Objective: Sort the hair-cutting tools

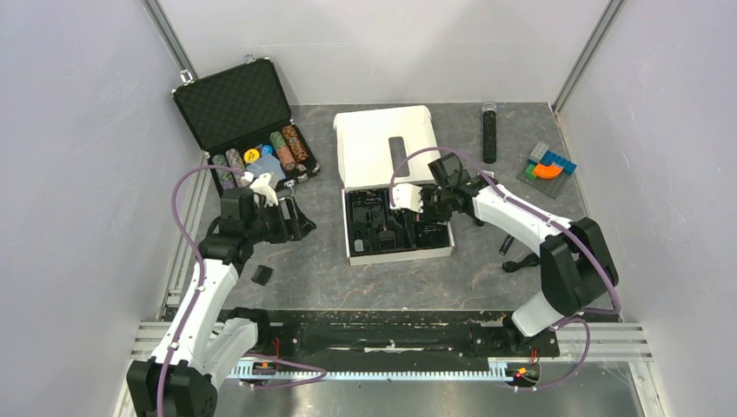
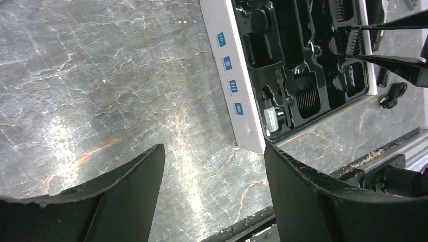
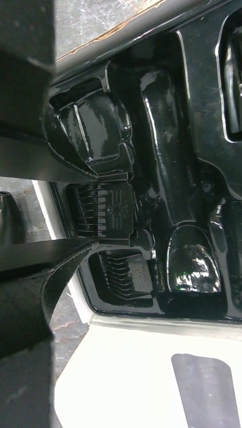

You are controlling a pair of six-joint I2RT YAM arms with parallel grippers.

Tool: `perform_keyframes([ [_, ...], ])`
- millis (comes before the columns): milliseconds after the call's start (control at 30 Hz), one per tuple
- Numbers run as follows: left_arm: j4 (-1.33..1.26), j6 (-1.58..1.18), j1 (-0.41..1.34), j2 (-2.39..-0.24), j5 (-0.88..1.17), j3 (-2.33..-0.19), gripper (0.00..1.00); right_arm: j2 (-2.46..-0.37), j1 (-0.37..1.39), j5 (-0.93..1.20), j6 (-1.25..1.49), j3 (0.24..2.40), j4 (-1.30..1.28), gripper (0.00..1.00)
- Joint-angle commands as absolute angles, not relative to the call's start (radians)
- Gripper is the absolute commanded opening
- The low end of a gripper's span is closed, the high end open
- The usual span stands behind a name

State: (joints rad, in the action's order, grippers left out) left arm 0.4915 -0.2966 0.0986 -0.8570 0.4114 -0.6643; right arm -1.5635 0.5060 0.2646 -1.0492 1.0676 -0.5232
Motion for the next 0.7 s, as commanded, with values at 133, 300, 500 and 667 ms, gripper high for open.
perform_keyframes([
  [133,0.488,-0.238,0.101,-0.848,0.351,-0.658,0.79,-1.581,0.496,0.181,-1.119,1.109,-0.592,0.21],
  [300,0.488,-0.238,0.102,-0.850,0.348,-0.655,0.79,-1.606,0.492,0.179,-1.146,1.133,-0.616,0.21],
  [500,0.488,-0.239,0.102,-0.851,0.348,-0.655,0.79,-1.651,0.492,0.205,-1.172,1.177,-0.661,0.26],
  [667,0.488,-0.238,0.102,-0.852,0.350,-0.654,0.80,-1.665,0.492,0.212,-1.179,1.196,-0.675,0.41],
])
